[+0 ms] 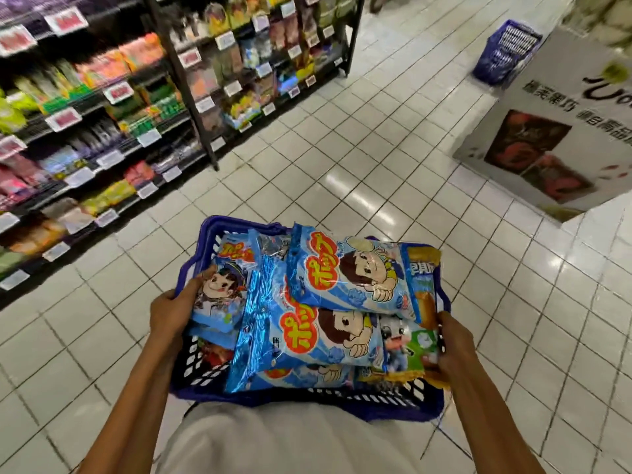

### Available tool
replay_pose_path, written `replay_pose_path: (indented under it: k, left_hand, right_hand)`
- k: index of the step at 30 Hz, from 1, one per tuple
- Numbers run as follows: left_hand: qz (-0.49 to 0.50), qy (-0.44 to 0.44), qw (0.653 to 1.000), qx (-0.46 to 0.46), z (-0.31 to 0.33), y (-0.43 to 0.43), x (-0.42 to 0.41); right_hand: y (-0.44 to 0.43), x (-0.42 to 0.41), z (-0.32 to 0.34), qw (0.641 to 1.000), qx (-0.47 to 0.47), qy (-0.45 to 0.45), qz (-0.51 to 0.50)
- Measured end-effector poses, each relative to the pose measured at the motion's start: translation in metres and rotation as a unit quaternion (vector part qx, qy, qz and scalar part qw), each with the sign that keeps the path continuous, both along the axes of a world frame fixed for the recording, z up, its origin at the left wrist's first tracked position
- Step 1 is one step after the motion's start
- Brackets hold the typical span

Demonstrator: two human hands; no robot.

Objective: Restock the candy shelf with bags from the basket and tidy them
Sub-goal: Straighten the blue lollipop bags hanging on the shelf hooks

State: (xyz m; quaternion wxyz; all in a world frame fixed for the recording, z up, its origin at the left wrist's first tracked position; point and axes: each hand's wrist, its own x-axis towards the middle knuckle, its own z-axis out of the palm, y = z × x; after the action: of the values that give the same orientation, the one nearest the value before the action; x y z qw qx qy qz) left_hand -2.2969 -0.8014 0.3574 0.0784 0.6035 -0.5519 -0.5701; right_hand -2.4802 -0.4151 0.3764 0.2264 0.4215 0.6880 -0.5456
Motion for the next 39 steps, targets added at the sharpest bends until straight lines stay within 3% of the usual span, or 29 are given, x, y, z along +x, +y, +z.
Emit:
replay_pose_path:
  k: [12,22,39]
  left_hand:
    - [-0.033,-0.019,0.999,-0.007,0.004,-0.1,-0.273]
    - [0.032,-0.034,0.999,-0.005,0.0,-0.143,-0.485]
    - [0.172,0.025,0.984,0.035,-0.044,-0.295,-0.757]
  right_hand:
    - [-0.09,-0.26,0.004,1.0,0.02,-0.016,-0.015]
    - [-0.161,-0.532,0.006,0.998,0.043,-0.012,0.045]
    - [-0.359,-0.873,-0.02,0.985,0.069,-0.008,0.155]
